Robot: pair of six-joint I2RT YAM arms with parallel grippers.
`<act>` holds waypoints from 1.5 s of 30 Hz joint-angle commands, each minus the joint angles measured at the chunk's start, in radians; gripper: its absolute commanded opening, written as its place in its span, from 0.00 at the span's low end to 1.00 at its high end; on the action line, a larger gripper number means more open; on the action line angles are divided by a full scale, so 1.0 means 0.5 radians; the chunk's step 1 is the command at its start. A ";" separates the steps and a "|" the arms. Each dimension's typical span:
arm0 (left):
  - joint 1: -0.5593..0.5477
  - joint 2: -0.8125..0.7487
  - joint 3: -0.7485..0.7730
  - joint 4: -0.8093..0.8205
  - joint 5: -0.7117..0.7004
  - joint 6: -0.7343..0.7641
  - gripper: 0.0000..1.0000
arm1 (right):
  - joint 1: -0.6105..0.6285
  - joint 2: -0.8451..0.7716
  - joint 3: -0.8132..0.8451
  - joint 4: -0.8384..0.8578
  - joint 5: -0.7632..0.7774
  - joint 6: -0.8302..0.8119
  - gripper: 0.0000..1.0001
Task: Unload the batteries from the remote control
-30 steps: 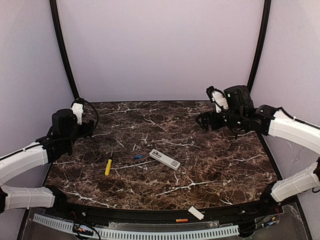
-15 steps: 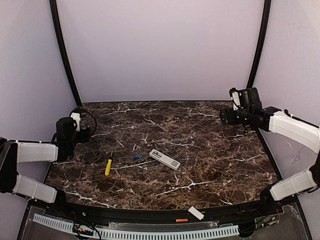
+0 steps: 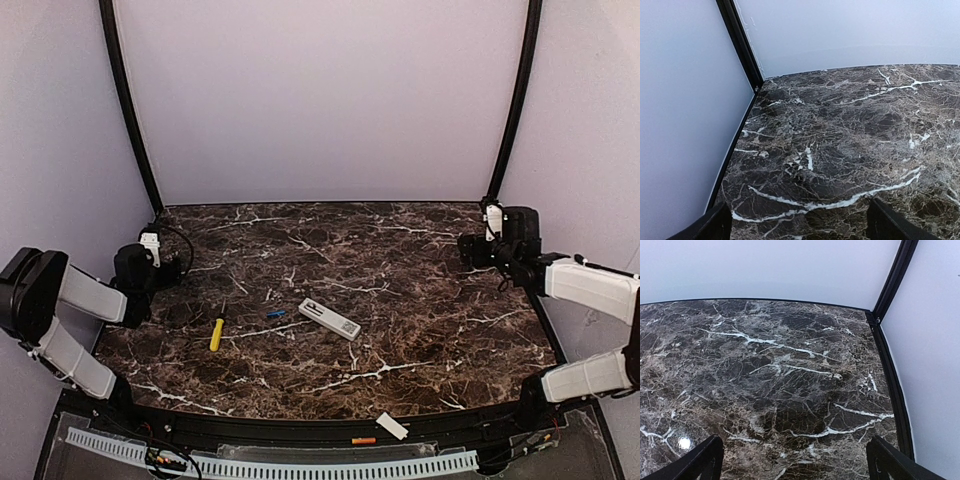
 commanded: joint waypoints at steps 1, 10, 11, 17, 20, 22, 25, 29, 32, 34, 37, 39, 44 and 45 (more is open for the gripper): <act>0.022 0.101 -0.133 0.370 0.089 -0.024 0.95 | -0.142 0.037 -0.092 0.321 -0.208 -0.036 0.99; 0.023 0.176 -0.211 0.577 0.149 -0.006 0.96 | -0.358 0.081 -0.330 0.755 -0.585 -0.093 0.99; 0.023 0.183 -0.213 0.587 0.152 -0.002 0.96 | -0.376 0.079 -0.367 0.828 -0.617 -0.121 0.98; 0.023 0.181 -0.218 0.594 0.143 0.000 0.98 | -0.439 0.171 -0.548 1.229 -0.697 -0.145 0.98; 0.024 0.180 -0.216 0.591 0.147 -0.001 0.99 | -0.510 0.265 -0.602 1.403 -0.734 -0.112 0.99; 0.025 0.180 -0.217 0.590 0.148 -0.001 0.99 | -0.525 0.324 -0.624 1.503 -0.739 -0.104 0.99; 0.023 0.180 -0.216 0.590 0.147 -0.001 0.98 | -0.543 0.363 -0.618 1.546 -0.757 -0.152 0.99; 0.022 0.180 -0.215 0.590 0.147 -0.001 0.98 | -0.568 0.432 -0.627 1.716 -0.755 -0.212 0.99; 0.024 0.180 -0.215 0.590 0.147 -0.001 0.99 | -0.585 0.502 -0.647 1.859 -0.769 -0.219 0.99; 0.024 0.180 -0.215 0.590 0.149 -0.001 0.99 | -0.593 0.564 -0.668 1.947 -0.801 -0.219 0.99; 0.023 0.182 -0.215 0.590 0.148 -0.001 0.99 | -0.598 0.697 -0.727 2.156 -0.809 -0.220 0.99; 0.024 0.183 -0.216 0.590 0.147 -0.001 0.99 | -0.607 0.712 -0.760 2.245 -0.779 -0.193 0.99; 0.024 0.180 -0.216 0.590 0.147 -0.001 0.99 | -0.608 0.714 -0.734 2.193 -0.729 -0.183 0.99; 0.023 0.181 -0.217 0.590 0.147 -0.001 0.98 | -0.608 0.713 -0.730 2.174 -0.703 -0.173 0.99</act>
